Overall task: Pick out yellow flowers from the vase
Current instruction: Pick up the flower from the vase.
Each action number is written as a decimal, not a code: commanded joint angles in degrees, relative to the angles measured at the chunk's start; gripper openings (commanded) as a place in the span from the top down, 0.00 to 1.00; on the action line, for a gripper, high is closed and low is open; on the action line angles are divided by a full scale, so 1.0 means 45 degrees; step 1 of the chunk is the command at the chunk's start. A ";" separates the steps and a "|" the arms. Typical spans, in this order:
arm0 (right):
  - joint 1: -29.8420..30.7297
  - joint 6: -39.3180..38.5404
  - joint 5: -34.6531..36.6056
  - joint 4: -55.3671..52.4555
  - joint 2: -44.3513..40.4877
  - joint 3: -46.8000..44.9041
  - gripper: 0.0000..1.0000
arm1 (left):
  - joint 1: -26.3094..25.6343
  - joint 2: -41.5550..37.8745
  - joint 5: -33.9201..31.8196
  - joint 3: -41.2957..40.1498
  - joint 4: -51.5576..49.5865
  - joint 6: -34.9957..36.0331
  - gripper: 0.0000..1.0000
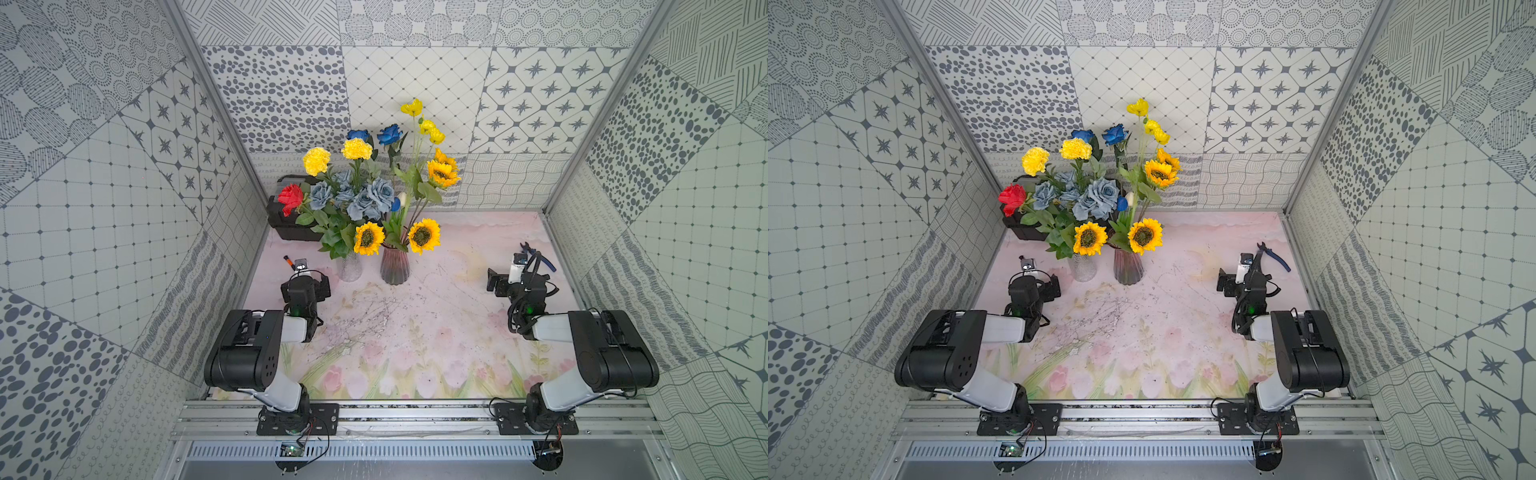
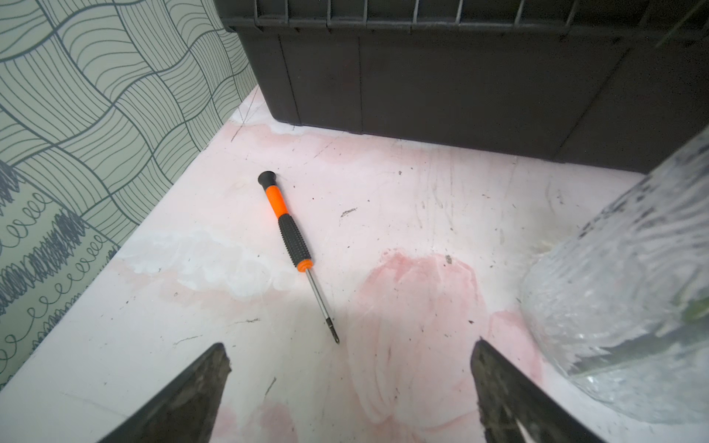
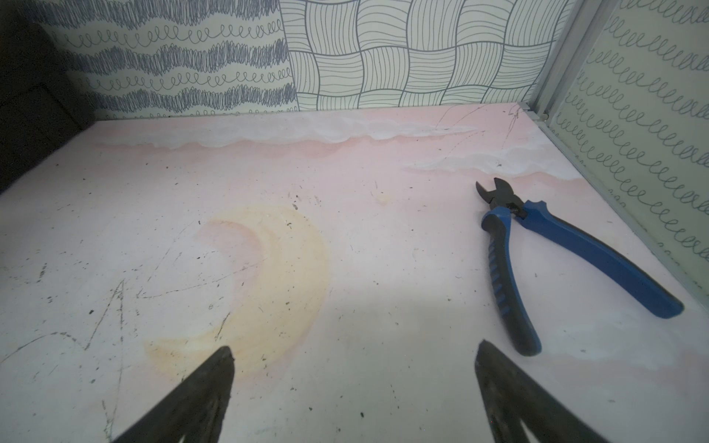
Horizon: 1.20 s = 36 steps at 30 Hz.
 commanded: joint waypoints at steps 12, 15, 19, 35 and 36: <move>0.0025 -0.0186 -0.0001 0.0387 0.0083 0.0118 0.02 | -0.0020 0.0077 0.0107 0.0130 0.0280 0.0175 0.02; 0.0025 -0.0140 0.0111 0.0379 0.0068 0.0121 0.02 | -0.0022 0.0090 0.0107 0.0124 0.0350 0.0216 0.02; 0.0021 0.0464 0.1527 -0.1068 -0.0510 0.0643 0.02 | 0.0077 -0.0820 -0.0101 0.0968 -0.1885 -0.0055 0.02; 0.0005 0.2673 0.3810 -0.7870 -0.3556 0.3892 0.02 | -0.0818 -0.6750 -0.4893 0.2407 -0.8486 -0.1604 0.02; 0.0020 0.2744 0.3604 -0.8127 -0.3755 0.3991 0.02 | -0.1095 -0.6907 -0.4976 0.2691 -0.8706 -0.1419 0.02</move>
